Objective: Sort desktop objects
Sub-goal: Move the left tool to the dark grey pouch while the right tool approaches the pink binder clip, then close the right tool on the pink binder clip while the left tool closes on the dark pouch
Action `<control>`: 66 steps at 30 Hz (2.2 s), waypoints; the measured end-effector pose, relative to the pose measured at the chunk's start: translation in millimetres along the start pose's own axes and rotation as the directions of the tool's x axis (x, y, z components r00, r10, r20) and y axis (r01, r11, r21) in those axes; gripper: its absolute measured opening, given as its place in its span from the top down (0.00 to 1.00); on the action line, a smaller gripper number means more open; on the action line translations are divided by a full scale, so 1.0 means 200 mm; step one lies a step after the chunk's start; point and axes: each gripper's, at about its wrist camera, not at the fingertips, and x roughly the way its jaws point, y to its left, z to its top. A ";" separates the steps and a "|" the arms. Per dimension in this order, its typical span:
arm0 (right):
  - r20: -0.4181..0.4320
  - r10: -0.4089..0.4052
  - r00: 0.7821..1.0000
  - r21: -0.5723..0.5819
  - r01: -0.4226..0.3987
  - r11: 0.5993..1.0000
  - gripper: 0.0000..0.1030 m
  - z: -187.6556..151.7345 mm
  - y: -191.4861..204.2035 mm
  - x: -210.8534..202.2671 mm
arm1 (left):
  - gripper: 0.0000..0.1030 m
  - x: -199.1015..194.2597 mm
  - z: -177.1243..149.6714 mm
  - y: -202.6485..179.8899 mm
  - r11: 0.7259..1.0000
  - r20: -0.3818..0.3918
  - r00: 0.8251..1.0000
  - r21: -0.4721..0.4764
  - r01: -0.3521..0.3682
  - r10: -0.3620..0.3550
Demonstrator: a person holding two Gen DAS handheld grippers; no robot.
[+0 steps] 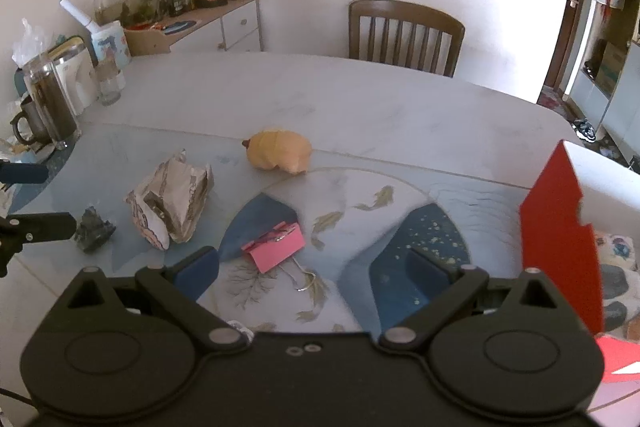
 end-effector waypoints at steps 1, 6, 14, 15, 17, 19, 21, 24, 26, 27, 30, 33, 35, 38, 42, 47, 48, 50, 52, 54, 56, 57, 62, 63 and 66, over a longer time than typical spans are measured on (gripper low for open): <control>-0.002 0.000 1.000 -0.004 0.000 1.000 0.03 0.00 0.01 0.01 | 0.00 0.01 -0.01 0.01 1.000 -0.004 1.000 -0.003 -0.003 0.003; -0.018 0.001 1.000 -0.022 -0.001 1.000 0.03 0.01 0.03 0.09 | 0.00 0.06 -0.05 0.07 0.999 -0.032 0.999 -0.021 -0.029 0.028; -0.045 0.005 0.999 -0.048 -0.007 0.999 0.04 0.00 0.06 0.21 | 0.00 0.16 -0.13 0.15 0.997 -0.084 0.995 -0.039 -0.066 0.062; -0.048 0.004 0.999 -0.050 -0.007 0.999 0.04 0.00 0.06 0.23 | 0.00 0.17 -0.14 0.16 0.997 -0.091 0.994 -0.043 -0.068 0.064; -0.056 0.007 0.998 -0.056 -0.010 0.998 0.04 -0.01 0.07 0.26 | 0.00 0.20 -0.15 0.17 0.996 -0.105 0.992 -0.047 -0.071 0.066; -0.061 0.011 0.998 -0.066 -0.015 0.998 0.04 -0.01 0.08 0.29 | 0.00 0.21 -0.16 0.18 0.996 -0.112 0.991 -0.046 -0.074 0.068; -0.069 0.015 0.997 -0.084 -0.021 0.996 0.04 -0.01 0.08 0.33 | 0.00 0.22 -0.17 0.18 0.996 -0.120 0.990 -0.048 -0.075 0.069; -0.088 0.020 0.996 -0.116 -0.030 0.993 0.08 -0.01 0.09 0.39 | 0.00 0.24 -0.17 0.19 0.996 -0.130 0.989 -0.048 -0.080 0.073; -0.097 0.019 0.995 -0.126 -0.031 0.992 0.09 -0.01 0.09 0.43 | 0.00 0.25 -0.18 0.19 0.996 -0.135 0.988 -0.046 -0.079 0.072; -0.102 0.019 0.995 -0.129 -0.032 0.991 0.10 -0.01 0.09 0.44 | 0.00 0.26 -0.18 0.19 0.996 -0.137 0.988 -0.044 -0.080 0.074; -0.109 0.019 0.994 -0.135 -0.033 0.990 0.14 -0.01 0.09 0.47 | 0.01 0.27 -0.18 0.19 0.995 -0.145 0.986 -0.045 -0.087 0.080; -0.111 0.019 0.994 -0.145 -0.035 0.989 0.17 0.00 0.09 0.49 | 0.01 0.29 -0.18 0.20 0.994 -0.154 0.984 -0.047 -0.094 0.085; -0.115 0.021 0.993 -0.153 -0.039 0.988 0.19 0.00 0.09 0.51 | 0.01 0.30 -0.19 0.20 0.994 -0.158 0.983 -0.050 -0.098 0.089; -0.112 0.023 0.993 -0.164 -0.041 0.986 0.22 0.00 0.09 0.52 | 0.01 0.30 -0.20 0.21 0.993 -0.166 0.982 -0.054 -0.105 0.094; -0.105 0.030 0.994 -0.169 -0.047 0.984 0.25 0.01 0.10 0.53 | 0.12 0.31 -0.20 0.21 0.992 -0.178 0.979 -0.060 -0.110 0.098; -0.099 0.036 0.994 -0.169 -0.052 0.984 0.32 0.01 0.10 0.54 | 0.22 0.31 -0.20 0.21 0.992 -0.180 0.978 -0.055 -0.115 0.103; -0.098 0.037 0.994 -0.169 -0.053 0.984 0.35 0.01 0.11 0.54 | 0.25 0.31 -0.20 0.20 0.992 -0.179 0.979 -0.055 -0.114 0.102; -0.098 0.042 0.994 -0.169 -0.058 0.984 0.38 0.01 0.11 0.53 | 0.29 0.31 -0.19 0.20 0.992 -0.177 0.978 -0.053 -0.117 0.106; -0.098 0.043 0.994 -0.172 -0.059 0.983 0.40 0.01 0.12 0.53 | 0.33 0.32 -0.19 0.20 0.991 -0.177 0.978 -0.049 -0.123 0.113; -0.099 0.046 0.994 -0.174 -0.063 0.983 0.45 0.02 0.12 0.53 | 0.38 0.31 -0.19 0.20 0.991 -0.176 0.978 -0.048 -0.122 0.112; -0.099 0.042 0.994 -0.176 -0.059 0.983 0.48 0.02 0.13 0.53 | 0.43 0.31 -0.19 0.19 0.992 -0.175 0.978 -0.043 -0.122 0.112; -0.098 0.039 0.994 -0.177 -0.056 0.983 0.47 0.02 0.13 0.52 | 0.47 0.31 -0.18 0.19 0.992 -0.174 0.978 -0.042 -0.121 0.112; -0.100 0.014 0.995 -0.166 -0.030 0.986 0.47 0.02 0.12 0.51 | 0.62 0.31 -0.17 0.18 0.991 -0.172 0.978 -0.048 -0.125 0.115; -0.100 0.009 0.995 -0.167 -0.026 0.986 0.48 0.02 0.11 0.51 | 0.63 0.31 -0.17 0.18 0.991 -0.171 0.979 -0.048 -0.124 0.114; -0.103 0.000 0.995 -0.169 -0.018 0.985 0.48 0.01 0.11 0.49 | 0.64 0.30 -0.17 0.17 0.991 -0.165 0.980 -0.044 -0.124 0.116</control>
